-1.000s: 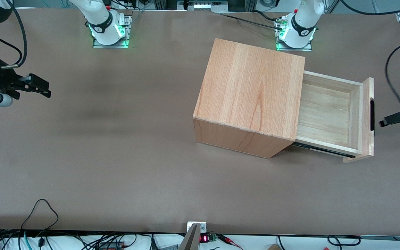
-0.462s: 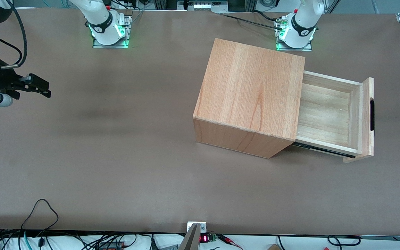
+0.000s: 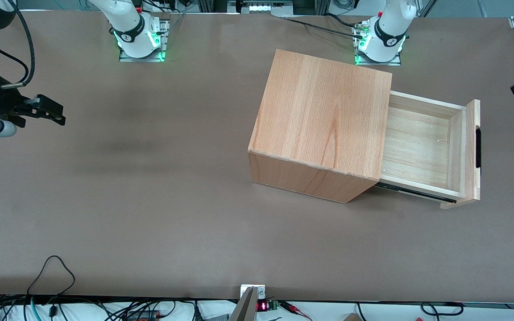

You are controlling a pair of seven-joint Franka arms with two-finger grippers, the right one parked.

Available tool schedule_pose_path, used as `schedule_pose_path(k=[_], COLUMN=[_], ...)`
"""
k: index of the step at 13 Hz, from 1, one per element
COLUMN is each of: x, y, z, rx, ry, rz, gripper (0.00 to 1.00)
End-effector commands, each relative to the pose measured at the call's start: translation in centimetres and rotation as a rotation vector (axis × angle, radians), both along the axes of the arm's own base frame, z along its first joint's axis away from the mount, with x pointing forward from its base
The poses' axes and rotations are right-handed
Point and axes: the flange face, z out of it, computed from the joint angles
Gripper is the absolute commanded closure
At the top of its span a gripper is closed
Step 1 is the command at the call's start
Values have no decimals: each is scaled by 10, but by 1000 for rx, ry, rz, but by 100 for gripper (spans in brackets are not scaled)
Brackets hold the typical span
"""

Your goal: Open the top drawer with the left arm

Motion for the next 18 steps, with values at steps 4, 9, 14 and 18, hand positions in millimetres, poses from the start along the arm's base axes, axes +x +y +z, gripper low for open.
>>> schedule_pose_path(k=[4,9,14,18], x=[-17,-11,-10,-10], y=[-28,-35,-38,-38], z=[-33,-47,-46,-46], rx=[39,46,47,42], ry=[27,0,-13,-13], rz=[14,-2,-118,-125], gripper=[0,0,0,0])
